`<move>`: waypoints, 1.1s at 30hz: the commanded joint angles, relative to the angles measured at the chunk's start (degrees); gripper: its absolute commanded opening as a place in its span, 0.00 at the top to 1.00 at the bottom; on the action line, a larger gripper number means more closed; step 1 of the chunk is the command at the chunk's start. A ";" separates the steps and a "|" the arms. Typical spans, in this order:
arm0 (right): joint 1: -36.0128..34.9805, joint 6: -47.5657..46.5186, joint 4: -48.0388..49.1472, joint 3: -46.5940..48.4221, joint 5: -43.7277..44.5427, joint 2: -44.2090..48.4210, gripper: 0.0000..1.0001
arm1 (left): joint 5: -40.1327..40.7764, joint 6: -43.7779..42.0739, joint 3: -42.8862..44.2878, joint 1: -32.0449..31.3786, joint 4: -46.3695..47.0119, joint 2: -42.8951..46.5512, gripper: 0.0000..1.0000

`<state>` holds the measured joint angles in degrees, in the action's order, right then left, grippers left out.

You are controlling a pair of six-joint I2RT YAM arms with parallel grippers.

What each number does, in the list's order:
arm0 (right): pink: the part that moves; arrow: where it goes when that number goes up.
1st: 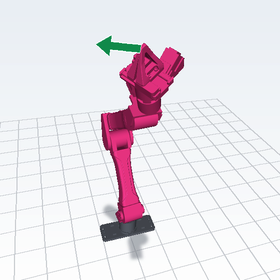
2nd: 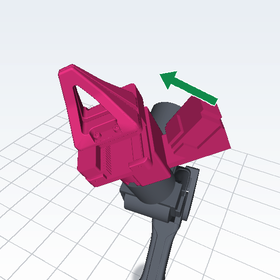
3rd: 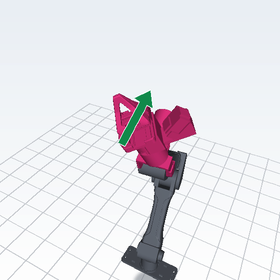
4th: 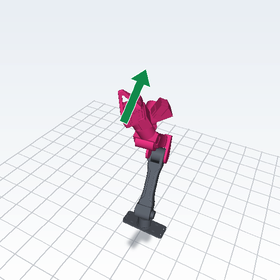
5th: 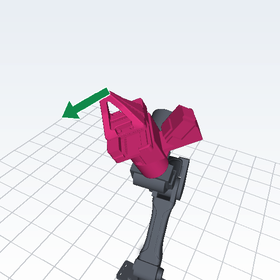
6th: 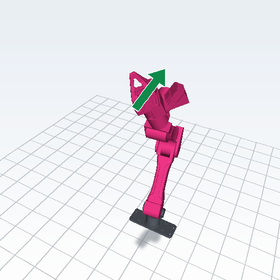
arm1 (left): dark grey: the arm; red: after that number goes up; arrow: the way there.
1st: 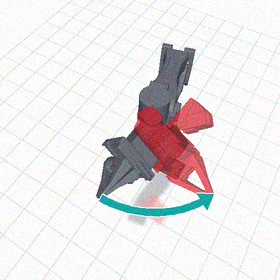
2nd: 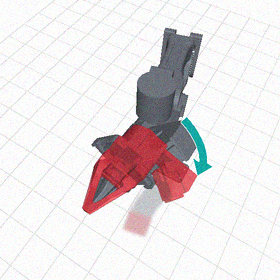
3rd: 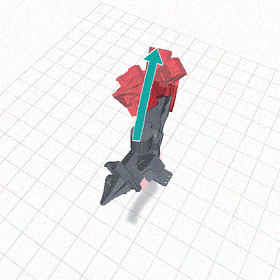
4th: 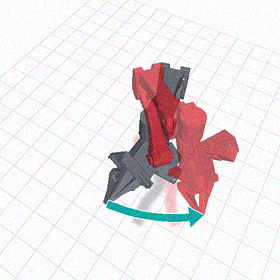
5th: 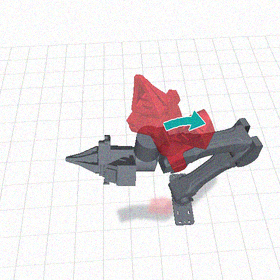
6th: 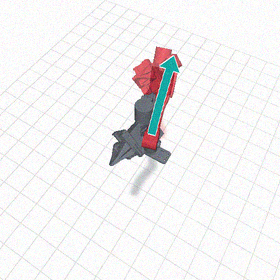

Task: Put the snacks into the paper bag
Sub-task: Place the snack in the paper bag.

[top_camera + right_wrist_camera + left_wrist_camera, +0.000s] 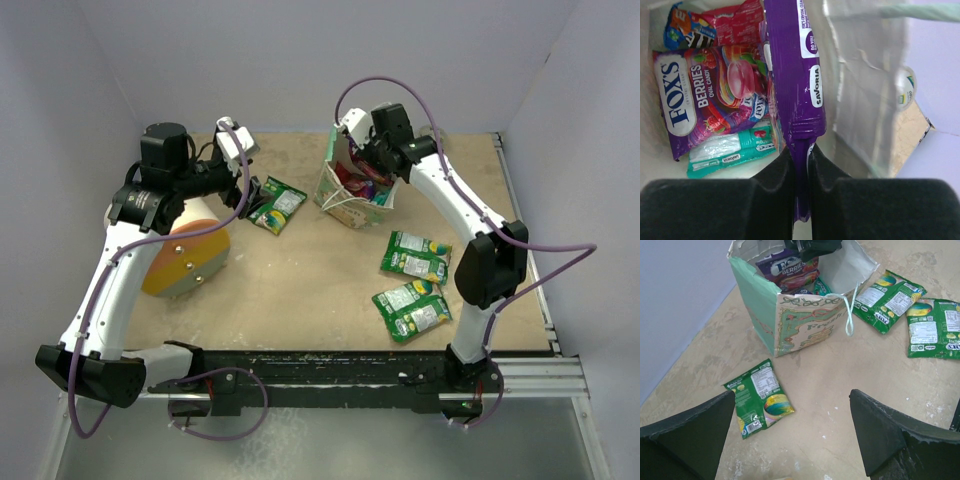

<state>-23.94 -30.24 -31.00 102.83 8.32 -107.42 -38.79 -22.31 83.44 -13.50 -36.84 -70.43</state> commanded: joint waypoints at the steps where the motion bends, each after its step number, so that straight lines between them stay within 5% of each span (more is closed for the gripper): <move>1: 0.08 -1.08 2.38 2.10 1.62 1.77 0.74 | -1.30 -1.31 -0.39 0.40 0.97 0.82 0.01; 9: 0.08 0.07 0.08 2.48 -1.13 2.92 0.58 | -0.77 -1.38 -1.09 0.40 1.53 0.77 0.01; 33: 0.13 7.29 -0.46 -5.10 -15.50 19.41 0.46 | 14.30 0.51 -1.13 0.07 4.79 -9.54 0.01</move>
<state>-23.94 -25.36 -32.75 100.64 -3.11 -93.58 -27.70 -21.61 80.73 -13.52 -33.56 -78.00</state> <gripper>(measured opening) 0.534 0.990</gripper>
